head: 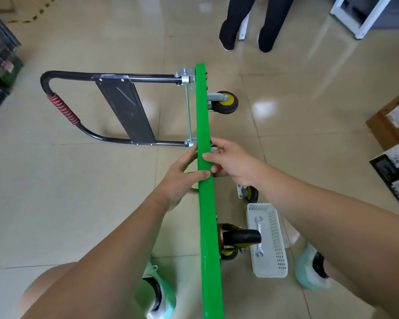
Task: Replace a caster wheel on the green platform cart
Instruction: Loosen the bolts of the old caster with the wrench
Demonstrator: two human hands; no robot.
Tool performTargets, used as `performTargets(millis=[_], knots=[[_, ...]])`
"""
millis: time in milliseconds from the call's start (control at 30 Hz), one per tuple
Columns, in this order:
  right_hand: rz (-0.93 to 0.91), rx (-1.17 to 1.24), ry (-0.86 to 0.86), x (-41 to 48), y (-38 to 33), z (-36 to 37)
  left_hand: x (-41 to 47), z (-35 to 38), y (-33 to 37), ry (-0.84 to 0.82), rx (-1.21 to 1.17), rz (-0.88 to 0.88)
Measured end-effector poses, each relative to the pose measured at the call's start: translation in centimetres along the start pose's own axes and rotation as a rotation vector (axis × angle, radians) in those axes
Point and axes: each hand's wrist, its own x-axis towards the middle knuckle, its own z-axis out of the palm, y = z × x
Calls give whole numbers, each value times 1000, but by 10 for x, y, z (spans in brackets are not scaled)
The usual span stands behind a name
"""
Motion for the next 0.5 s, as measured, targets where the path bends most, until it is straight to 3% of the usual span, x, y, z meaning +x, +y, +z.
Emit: performTargets(millis=[367,500], knots=[[-54,-105,59,12,-11,-25,23,26,13,15,16,30],[-52,-131,61,15,-7,-28,23,40,12,100,83,1]])
